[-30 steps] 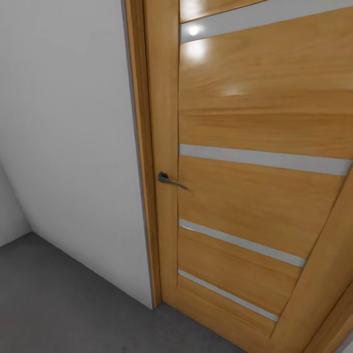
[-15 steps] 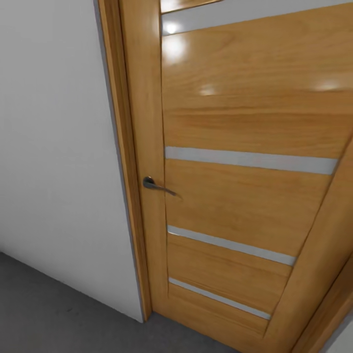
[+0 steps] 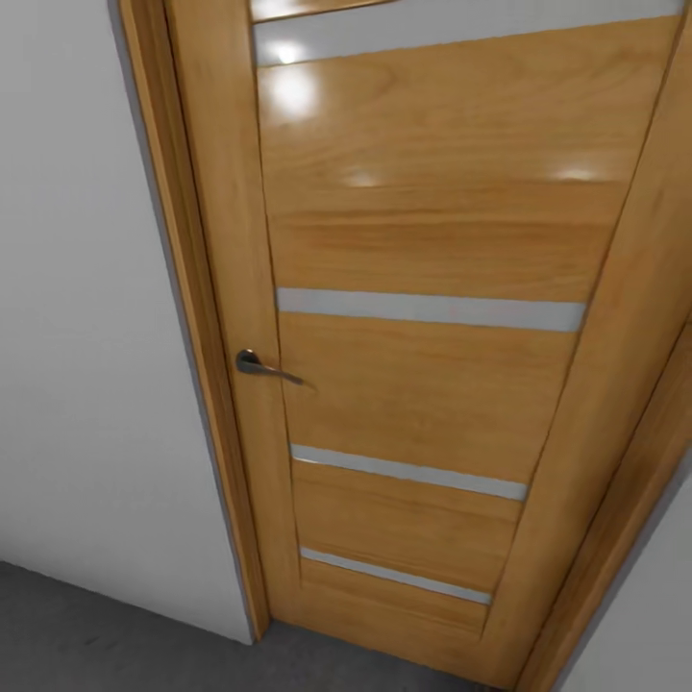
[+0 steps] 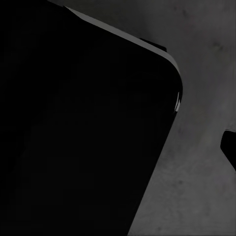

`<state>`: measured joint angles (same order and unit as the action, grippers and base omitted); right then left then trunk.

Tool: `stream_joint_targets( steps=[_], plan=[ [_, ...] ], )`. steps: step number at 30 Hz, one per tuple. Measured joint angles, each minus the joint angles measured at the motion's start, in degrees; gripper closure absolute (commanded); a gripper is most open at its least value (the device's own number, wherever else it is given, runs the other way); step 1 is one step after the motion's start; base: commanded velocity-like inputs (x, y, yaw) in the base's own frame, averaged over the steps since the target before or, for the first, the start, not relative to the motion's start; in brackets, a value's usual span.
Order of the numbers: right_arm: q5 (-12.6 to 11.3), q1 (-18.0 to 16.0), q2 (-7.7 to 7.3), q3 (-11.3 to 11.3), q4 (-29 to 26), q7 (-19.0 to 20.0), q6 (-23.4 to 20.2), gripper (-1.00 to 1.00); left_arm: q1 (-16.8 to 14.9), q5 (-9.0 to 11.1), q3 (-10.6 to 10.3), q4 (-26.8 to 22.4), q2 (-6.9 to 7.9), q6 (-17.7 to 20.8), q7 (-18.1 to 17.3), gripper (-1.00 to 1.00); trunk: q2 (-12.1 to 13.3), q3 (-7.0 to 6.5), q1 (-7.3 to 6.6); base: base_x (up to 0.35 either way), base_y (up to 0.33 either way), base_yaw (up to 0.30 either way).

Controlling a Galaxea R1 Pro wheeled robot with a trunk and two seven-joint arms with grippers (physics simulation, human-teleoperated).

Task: Move the two storage containers from the living room to the garage. In the garage, place one container on the floor and stack the other container on top of it (either order is fine).

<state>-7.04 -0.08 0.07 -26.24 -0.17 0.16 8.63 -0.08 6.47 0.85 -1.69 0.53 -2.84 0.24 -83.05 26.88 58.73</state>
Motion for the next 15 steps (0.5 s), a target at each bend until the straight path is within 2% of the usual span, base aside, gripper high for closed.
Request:
stream_joint_targets(
  steps=[3, 9, 15],
  plan=[
    [0.00, 0.00, 0.02, 0.00, 0.00, 0.00, 0.00, -1.00, 0.00, 0.00, 0.00, 0.00, 0.00, 0.00, 0.00, -1.00, 0.00, 0.00, 0.00, 0.018, 0.016, -0.254],
    [0.00, 0.00, 0.00, -0.01, -0.01, 0.00, -0.01, -1.00, 0.00, -0.01, 0.00, 0.01, -0.01, -0.01, -0.07, -1.00, 0.00, 0.00, -0.03, 0.209, 0.186, -0.254],
    [0.00, 0.00, 0.00, 0.00, 0.00, 0.00, 0.00, -1.00, 0.00, 0.00, 0.00, -0.01, 0.00, 0.00, -0.08, -1.00, 0.00, 0.00, 0.00, 0.040, 0.035, -0.254]
  ],
)
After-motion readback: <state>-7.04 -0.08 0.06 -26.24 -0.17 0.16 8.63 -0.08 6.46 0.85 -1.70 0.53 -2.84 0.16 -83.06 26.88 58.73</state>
